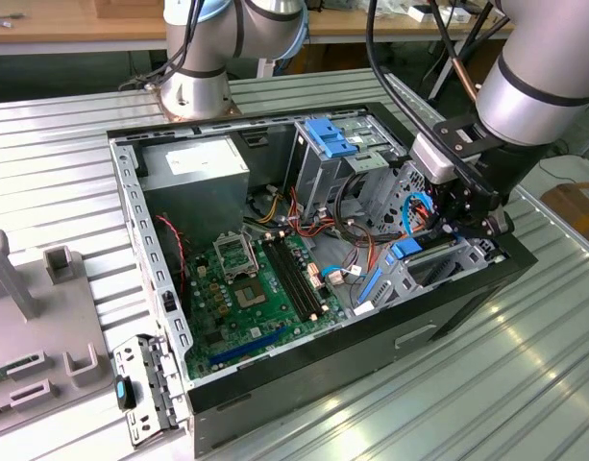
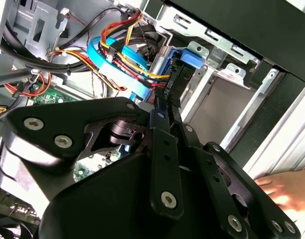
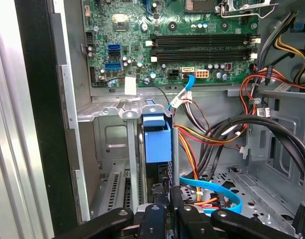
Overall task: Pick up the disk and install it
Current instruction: 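Insert the first disk wire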
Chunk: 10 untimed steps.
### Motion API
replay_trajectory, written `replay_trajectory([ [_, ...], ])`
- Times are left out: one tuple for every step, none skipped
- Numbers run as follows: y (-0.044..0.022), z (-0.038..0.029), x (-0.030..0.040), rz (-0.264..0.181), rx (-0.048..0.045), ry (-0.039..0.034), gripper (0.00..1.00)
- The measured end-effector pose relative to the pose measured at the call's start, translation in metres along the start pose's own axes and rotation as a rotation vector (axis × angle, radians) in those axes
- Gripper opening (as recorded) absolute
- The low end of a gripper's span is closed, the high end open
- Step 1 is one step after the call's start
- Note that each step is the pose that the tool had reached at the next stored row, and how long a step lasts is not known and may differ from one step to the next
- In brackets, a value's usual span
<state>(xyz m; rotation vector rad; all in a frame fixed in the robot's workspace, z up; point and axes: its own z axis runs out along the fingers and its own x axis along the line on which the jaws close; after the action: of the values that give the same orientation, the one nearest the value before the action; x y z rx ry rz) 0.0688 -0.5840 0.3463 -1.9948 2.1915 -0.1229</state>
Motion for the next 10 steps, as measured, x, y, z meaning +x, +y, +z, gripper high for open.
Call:
replay_trajectory([
  [0.0001, 0.0001, -0.0015, 0.000, 0.0000, -0.0001, 0.16],
  [0.0001, 0.0002, -0.0016, 0.000, 0.0000, -0.0001, 0.16],
  [-0.0005, 0.0006, -0.0018, 0.000, 0.0000, 0.0000, 0.16],
  [-0.0010, 0.0007, -0.0018, 0.000, 0.0000, 0.0001, 0.16],
  [-0.0011, 0.0010, -0.0018, 0.000, 0.0000, 0.0000, 0.16],
  [-0.0010, 0.0015, -0.0018, 0.000, 0.0000, -0.0003, 0.16],
  [-0.0010, 0.0017, -0.0016, 0.001, 0.0000, -0.0001, 0.16],
  [-0.0010, 0.0018, -0.0015, 0.001, 0.0001, 0.0001, 0.16],
  [-0.0010, 0.0018, -0.0015, 0.001, 0.0001, 0.0003, 0.16],
  [-0.0010, 0.0018, -0.0015, 0.002, 0.0002, 0.0004, 0.16],
])
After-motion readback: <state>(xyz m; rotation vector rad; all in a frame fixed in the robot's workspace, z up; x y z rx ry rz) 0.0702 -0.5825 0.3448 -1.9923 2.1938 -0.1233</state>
